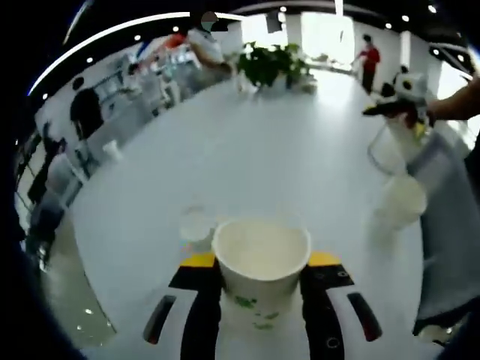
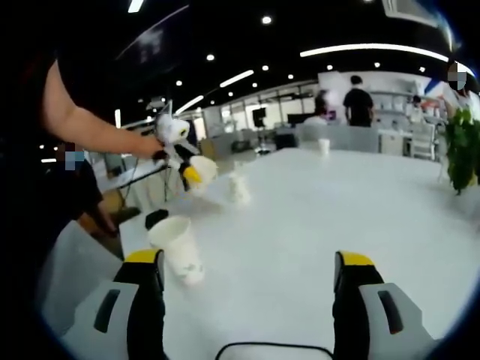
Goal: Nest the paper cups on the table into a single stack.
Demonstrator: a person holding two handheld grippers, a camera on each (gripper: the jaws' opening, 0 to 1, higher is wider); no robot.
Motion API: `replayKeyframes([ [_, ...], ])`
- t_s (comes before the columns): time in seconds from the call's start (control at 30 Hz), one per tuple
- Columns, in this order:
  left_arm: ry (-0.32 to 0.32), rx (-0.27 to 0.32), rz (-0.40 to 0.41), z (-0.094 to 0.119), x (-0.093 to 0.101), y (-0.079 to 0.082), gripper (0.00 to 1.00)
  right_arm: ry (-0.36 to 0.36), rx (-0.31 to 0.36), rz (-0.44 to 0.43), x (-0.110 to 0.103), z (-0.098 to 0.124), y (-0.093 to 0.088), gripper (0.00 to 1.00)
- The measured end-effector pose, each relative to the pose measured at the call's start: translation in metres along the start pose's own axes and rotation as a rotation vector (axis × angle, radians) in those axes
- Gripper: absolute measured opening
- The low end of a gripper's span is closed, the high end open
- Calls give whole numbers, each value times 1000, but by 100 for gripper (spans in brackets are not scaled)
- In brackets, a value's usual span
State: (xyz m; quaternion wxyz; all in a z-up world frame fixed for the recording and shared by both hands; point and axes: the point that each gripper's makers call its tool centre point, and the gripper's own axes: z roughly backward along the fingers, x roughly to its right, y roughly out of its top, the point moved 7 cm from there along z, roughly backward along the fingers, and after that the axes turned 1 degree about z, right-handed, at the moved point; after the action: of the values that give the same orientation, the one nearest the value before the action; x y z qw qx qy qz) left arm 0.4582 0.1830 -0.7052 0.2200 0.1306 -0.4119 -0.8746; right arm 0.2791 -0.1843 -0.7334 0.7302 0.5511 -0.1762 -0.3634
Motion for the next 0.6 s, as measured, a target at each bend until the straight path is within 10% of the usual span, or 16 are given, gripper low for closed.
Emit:
replayKeyframes([
  [0.6, 264, 346, 191, 31, 1, 38, 38, 4, -5, 35, 1, -1, 10, 91],
])
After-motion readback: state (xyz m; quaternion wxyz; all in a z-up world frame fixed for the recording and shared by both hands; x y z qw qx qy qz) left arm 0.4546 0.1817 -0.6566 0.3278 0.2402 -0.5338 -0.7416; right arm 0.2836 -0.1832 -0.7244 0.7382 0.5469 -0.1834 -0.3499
